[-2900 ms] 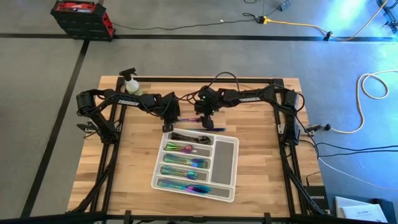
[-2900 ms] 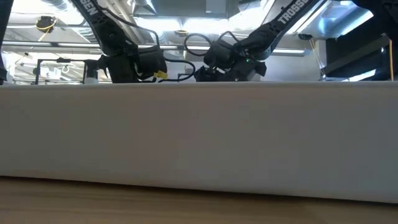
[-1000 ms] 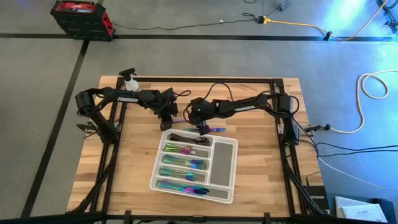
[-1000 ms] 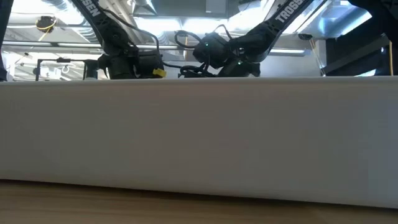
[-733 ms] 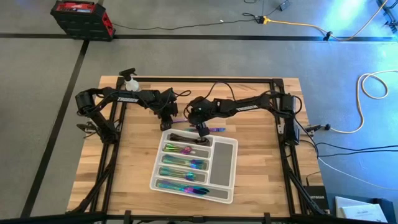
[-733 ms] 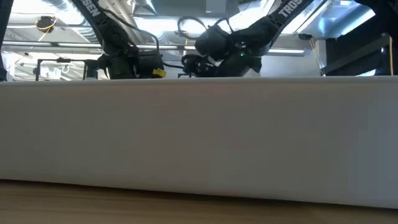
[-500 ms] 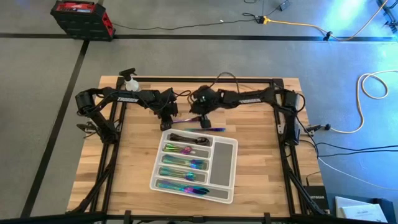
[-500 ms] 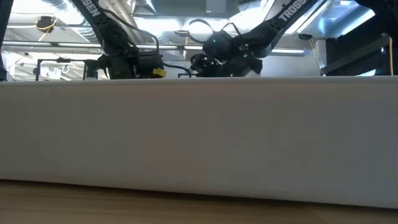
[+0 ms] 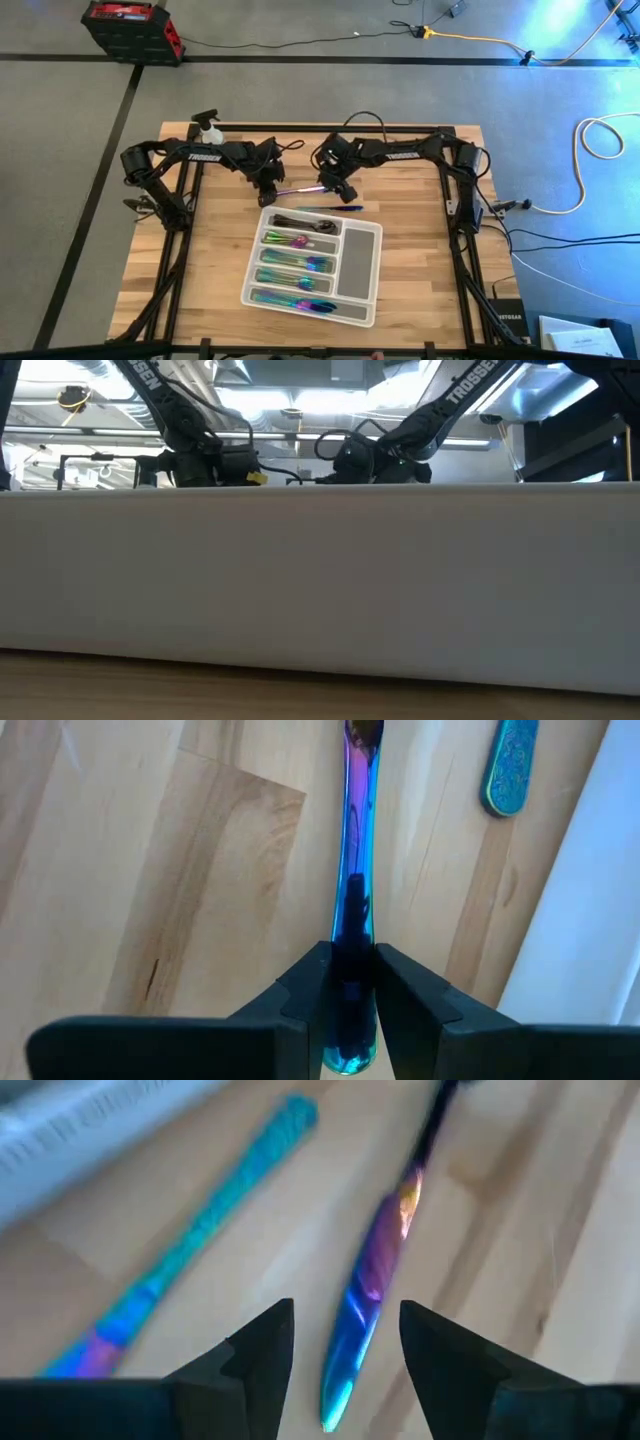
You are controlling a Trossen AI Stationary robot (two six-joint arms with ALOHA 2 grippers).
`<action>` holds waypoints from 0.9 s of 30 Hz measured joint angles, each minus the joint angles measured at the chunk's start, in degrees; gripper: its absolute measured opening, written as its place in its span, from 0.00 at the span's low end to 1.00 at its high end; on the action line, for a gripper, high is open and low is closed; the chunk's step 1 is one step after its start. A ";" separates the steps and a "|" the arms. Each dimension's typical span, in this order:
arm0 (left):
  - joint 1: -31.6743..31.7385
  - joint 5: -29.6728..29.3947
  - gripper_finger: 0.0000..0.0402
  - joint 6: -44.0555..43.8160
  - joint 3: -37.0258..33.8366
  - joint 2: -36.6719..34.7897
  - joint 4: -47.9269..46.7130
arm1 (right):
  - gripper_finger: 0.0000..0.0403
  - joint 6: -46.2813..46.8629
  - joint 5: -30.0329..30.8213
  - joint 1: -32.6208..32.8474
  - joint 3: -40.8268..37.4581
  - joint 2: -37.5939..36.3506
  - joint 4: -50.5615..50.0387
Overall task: Sort silverware
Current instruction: Put the purple knife into the white silverware tray
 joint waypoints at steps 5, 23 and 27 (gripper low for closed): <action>0.02 0.48 0.15 -0.41 0.00 0.00 0.02 | 0.41 -0.14 4.02 -0.20 0.00 0.99 2.35; 0.02 0.70 0.15 -1.93 0.02 0.00 0.18 | 0.41 2.90 -1.91 -0.11 0.02 3.28 4.60; 0.02 0.88 0.15 -2.21 0.02 0.00 0.20 | 0.41 2.72 -1.16 -0.09 0.02 3.26 4.53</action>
